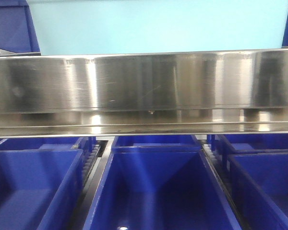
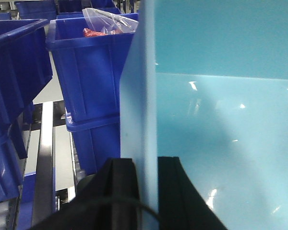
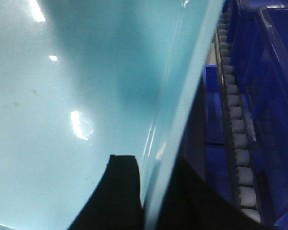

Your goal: Move two blue bins to right shelf middle

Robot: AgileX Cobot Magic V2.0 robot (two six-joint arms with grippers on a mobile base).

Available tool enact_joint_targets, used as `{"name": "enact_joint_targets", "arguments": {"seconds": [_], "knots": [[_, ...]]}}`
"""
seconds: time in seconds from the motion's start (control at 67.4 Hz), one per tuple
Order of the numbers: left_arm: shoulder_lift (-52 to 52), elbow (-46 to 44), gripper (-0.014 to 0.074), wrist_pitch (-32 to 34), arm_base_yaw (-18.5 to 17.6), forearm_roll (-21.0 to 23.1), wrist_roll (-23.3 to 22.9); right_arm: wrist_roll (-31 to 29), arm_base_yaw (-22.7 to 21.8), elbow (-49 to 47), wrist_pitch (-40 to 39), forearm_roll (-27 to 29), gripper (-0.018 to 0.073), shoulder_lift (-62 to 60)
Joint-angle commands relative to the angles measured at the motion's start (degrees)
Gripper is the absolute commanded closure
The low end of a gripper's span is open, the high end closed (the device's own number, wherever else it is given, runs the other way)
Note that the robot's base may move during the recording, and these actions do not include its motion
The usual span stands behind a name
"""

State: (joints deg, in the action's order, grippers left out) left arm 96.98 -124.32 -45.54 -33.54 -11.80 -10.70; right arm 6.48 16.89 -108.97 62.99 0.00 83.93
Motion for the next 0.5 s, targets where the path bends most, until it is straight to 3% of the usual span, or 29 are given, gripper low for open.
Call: {"name": "enact_joint_targets", "arguments": {"seconds": [0.0,0.49], "knots": [[-1.1,-0.8,0.0707,5.0,-0.4,3.3,-0.6,-1.4,0.3,-0.5,-1.8,0.3,0.0711,-0.5],[-1.1,-0.8,0.0707,5.0,-0.4,3.3,-0.6,-1.4,0.3,-0.5,-1.8,0.3,0.0711,-0.5]]}}
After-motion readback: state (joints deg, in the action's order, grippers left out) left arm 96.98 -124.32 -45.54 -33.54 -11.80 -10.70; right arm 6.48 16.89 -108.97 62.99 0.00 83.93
